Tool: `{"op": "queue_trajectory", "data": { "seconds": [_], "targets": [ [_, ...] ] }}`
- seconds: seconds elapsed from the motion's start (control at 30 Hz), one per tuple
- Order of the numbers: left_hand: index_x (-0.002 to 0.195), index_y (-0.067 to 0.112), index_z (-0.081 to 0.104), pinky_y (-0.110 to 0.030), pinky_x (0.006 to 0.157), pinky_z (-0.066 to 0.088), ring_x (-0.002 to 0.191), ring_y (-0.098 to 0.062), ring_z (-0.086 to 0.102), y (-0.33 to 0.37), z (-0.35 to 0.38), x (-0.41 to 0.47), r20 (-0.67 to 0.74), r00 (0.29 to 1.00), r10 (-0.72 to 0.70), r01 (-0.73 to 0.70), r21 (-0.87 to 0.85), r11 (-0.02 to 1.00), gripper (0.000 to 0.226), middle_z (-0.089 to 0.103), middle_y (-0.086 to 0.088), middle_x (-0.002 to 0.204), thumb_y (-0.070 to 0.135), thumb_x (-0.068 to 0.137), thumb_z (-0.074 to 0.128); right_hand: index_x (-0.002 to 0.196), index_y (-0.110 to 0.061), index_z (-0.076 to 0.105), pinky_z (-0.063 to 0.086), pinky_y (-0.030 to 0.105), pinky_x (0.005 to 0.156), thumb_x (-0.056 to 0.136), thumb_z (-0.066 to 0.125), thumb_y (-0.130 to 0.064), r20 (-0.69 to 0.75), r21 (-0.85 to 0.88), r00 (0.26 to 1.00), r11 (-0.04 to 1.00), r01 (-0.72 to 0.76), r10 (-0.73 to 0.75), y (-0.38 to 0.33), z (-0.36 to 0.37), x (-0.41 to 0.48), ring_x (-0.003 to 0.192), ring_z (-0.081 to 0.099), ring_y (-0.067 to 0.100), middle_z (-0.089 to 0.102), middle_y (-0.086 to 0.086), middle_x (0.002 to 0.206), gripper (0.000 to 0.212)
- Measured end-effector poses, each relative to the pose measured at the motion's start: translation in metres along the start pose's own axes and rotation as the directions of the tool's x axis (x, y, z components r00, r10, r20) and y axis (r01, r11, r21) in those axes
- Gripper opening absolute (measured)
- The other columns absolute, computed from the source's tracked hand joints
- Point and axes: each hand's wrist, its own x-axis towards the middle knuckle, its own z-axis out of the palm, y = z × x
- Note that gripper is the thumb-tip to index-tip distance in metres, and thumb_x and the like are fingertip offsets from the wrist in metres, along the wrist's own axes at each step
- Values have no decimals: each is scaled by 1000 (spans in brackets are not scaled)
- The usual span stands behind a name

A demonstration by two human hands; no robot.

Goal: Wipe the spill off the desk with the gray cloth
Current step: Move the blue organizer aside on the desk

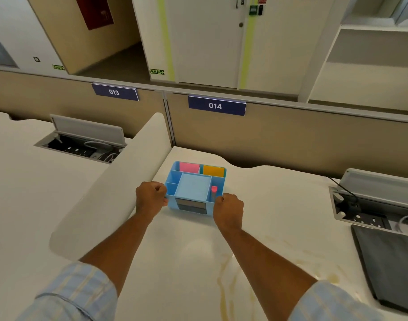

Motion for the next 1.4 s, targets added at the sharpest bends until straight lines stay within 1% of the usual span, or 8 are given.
{"op": "queue_trajectory", "data": {
  "seconds": [0.5, 0.63, 0.77, 0.9, 1.03, 1.13, 1.2, 1.4],
  "targets": [
    [85, -7, 71, -39, 73, 63, 67, -31, 69, -7, 3, -1, -16, 1000, 15, -15, -22, 1000, 35, 72, -20, 78, 24, 100, 63, 116, -6, 68, 60, 31, 88, 110, 45, -36, 8, 92, 999, 995, -37, 36, 5, 5, -3, 103, 72, 24, 74, 11, 118, 38],
    [89, -3, 72, -44, 75, 66, 73, -34, 73, -9, 3, -3, -30, 999, 10, -9, 25, 1000, 36, 73, -20, 82, 30, 101, 62, 126, -4, 65, 55, 26, 84, 111, 42, -39, 53, 113, 999, 993, -18, 12, 8, -2, -4, 115, 69, 26, 70, 13, 130, 45],
    [123, 8, 69, -32, 77, 55, 96, -25, 69, 0, 6, -20, -211, 973, 93, -56, 176, 983, 38, 72, -13, 113, 38, 99, 64, 142, -9, 58, 46, 28, 105, 111, 42, -40, 3, 132, 1000, 991, 18, -19, 27, -32, -11, 132, 59, 23, 62, 8, 146, 47],
    [130, 18, 63, -18, 70, 47, 93, -16, 61, 12, 12, -60, -272, 922, 277, -256, 109, 960, 32, 66, -7, 109, 28, 99, 65, 140, -12, 62, 45, 25, 103, 107, 52, -39, -123, 155, 986, 979, 134, -115, 77, -86, -29, 122, 66, 20, 66, 6, 141, 44],
    [114, 54, 53, -2, 76, 40, 86, -10, 54, -2, 21, -114, -99, 892, 441, -433, 98, 896, 33, 59, 6, 96, 26, 100, 62, 138, -21, 62, 49, 28, 104, 102, 61, -42, -246, 97, 965, 988, 120, -93, 152, -142, -48, 117, 64, 13, 65, -3, 140, 42],
    [121, 36, 63, -31, 82, 50, 92, -17, 58, -17, 42, -149, 92, 911, 401, -412, 204, 888, 23, 66, 2, 99, 32, 99, 59, 141, -19, 60, 41, 42, 118, 101, 63, -41, -333, -58, 942, 998, 28, -46, 215, -184, -62, 136, 54, 21, 60, 0, 147, 46],
    [131, 18, 63, -45, 89, 52, 101, -25, 61, -24, 55, -162, 188, 937, 294, -340, 298, 892, 36, 70, -6, 109, 28, 96, 67, 141, -14, 60, 40, 46, 116, 98, 68, -40, -403, -169, 915, 983, -70, -5, 254, -210, -71, 139, 52, 27, 60, 6, 148, 50],
    [140, 16, 61, -58, 109, 45, 134, -38, 56, -30, 65, -179, 385, 909, 160, -361, 533, 765, 51, 60, -11, 148, 34, 93, 70, 127, -21, 61, 45, 46, 100, 88, 68, -56, -321, -411, 939, 876, -253, 121, 321, -243, -85, 117, 59, 25, 65, 1, 125, 53]
  ]
}}
